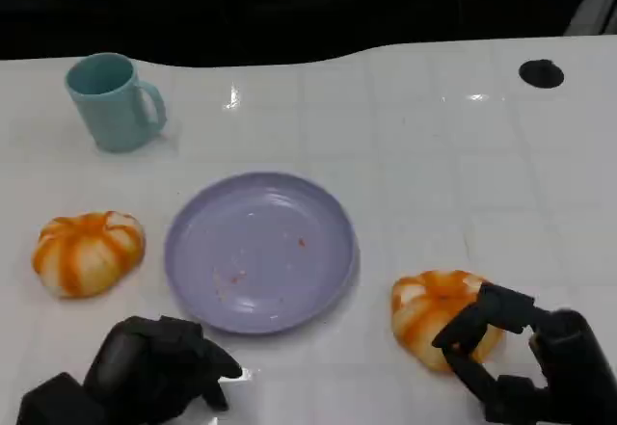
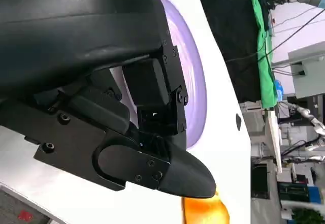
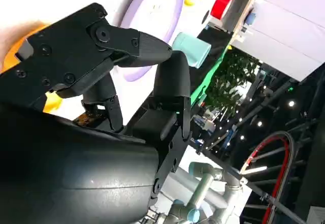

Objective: Grasp the bread from the table and place it into the plate.

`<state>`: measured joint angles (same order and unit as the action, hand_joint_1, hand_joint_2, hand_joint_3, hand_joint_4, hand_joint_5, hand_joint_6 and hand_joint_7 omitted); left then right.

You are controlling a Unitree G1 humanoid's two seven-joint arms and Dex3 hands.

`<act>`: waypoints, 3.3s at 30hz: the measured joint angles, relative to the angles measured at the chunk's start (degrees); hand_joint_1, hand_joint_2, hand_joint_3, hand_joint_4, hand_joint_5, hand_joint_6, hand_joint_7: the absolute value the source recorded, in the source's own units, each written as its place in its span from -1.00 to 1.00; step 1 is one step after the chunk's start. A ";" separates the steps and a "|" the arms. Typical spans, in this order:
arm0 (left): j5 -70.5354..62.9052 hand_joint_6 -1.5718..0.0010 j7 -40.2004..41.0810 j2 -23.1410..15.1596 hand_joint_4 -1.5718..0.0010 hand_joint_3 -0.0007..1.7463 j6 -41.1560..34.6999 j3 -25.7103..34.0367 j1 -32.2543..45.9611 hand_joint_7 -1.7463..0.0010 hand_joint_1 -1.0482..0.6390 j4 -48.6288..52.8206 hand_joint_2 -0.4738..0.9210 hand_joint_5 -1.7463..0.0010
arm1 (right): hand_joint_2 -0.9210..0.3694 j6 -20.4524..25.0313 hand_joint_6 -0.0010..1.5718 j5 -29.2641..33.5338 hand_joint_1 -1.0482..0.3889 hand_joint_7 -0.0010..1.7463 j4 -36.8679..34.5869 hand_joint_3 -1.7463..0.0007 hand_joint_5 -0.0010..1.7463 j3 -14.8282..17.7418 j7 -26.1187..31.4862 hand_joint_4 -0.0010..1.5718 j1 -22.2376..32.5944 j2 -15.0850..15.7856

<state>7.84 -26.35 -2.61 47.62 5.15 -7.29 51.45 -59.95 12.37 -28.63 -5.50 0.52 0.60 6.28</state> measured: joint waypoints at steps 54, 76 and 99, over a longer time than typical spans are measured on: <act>0.01 -0.80 0.03 0.05 -0.59 -0.84 -0.55 -0.12 0.55 0.40 -1.00 -0.81 1.00 -0.27 | -0.96 40.62 -0.68 37.79 -0.39 -0.98 40.19 0.99 -0.66 -5.84 -10.49 -0.99 2.74 16.37; -0.10 -0.80 0.23 0.14 -0.60 -0.83 -0.80 -0.57 0.85 0.40 -1.00 -1.71 1.00 -0.26 | -1.00 45.54 -0.58 45.17 -0.35 -0.96 19.53 0.90 -0.66 -16.27 -1.95 -0.87 -8.57 17.04; -0.27 -0.81 0.68 0.53 -0.60 -0.83 -1.38 -0.71 1.29 0.41 -1.00 -2.56 1.00 -0.25 | -0.50 30.62 -0.19 39.28 0.14 0.90 1.96 0.00 1.00 -18.97 23.39 0.07 -14.71 16.67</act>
<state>7.57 -25.67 -2.08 46.24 4.44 -6.00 48.90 -29.33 51.65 -26.68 -24.47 23.92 -14.11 22.95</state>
